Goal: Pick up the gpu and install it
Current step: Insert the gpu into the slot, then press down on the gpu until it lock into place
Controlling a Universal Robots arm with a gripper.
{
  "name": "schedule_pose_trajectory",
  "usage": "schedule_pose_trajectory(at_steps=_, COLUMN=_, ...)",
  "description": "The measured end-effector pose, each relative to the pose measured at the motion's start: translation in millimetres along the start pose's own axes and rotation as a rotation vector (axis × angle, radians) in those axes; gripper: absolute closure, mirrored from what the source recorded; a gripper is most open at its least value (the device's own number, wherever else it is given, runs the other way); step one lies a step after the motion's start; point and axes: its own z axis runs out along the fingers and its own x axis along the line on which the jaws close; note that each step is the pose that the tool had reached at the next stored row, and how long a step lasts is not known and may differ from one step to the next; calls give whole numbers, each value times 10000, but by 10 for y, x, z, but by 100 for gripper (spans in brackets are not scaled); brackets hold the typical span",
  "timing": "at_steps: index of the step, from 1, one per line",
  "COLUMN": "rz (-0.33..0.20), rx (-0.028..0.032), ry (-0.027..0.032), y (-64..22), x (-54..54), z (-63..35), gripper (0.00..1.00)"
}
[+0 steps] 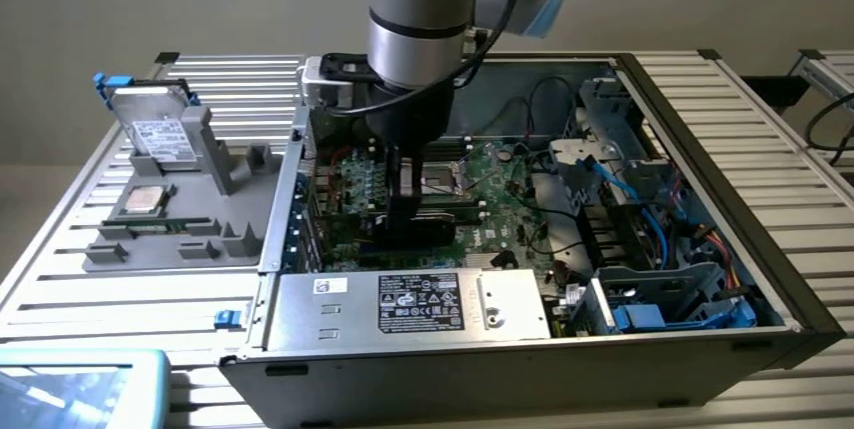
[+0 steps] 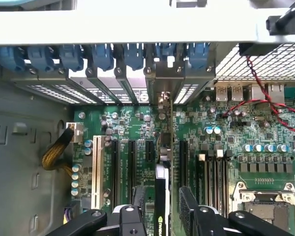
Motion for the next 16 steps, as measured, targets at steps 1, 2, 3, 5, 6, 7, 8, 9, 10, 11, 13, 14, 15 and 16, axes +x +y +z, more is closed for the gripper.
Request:
schedule_pose_trajectory(at_steps=1, rz=0, rx=0, ry=4, y=6, x=2, z=-45, gripper=58)
schedule_pose_trajectory(at_steps=2, rz=0, rx=-1, ry=9, y=11, x=3, z=-91, gripper=58)
schedule_pose_trajectory(at_steps=3, rz=1, rx=1, ry=11, y=16, x=5, z=-135, gripper=58)
schedule_pose_trajectory(at_steps=5, rz=2, rx=1, ry=31, y=25, x=8, z=-217, gripper=58)
schedule_pose_trajectory(at_steps=6, rz=5, rx=0, ry=45, y=29, x=9, z=-245, gripper=58)
schedule_pose_trajectory(at_steps=7, rz=2, rx=2, ry=47, y=30, x=8, z=-254, gripper=58)
schedule_pose_trajectory(at_steps=8, rz=1, rx=3, ry=46, y=29, x=8, z=-254, gripper=58)
schedule_pose_trajectory(at_steps=9, rz=2, rx=3, ry=46, y=29, x=8, z=-254, gripper=58)
schedule_pose_trajectory(at_steps=10, rz=2, rx=3, ry=46, y=30, x=8, z=-254, gripper=58)
schedule_pose_trajectory(at_steps=11, rz=2, rx=3, ry=47, y=30, x=9, z=-254, gripper=58)
schedule_pose_trajectory(at_steps=13, rz=2, rx=2, ry=48, y=30, x=9, z=-255, gripper=58)
schedule_pose_trajectory(at_steps=14, rz=2, rx=3, ry=47, y=30, x=9, z=-254, gripper=58)
schedule_pose_trajectory(at_steps=15, rz=2, rx=2, ry=48, y=30, x=9, z=-255, gripper=58)
schedule_pose_trajectory(at_steps=16, rz=2, rx=2, ry=48, y=30, x=9, z=-255, gripper=58)
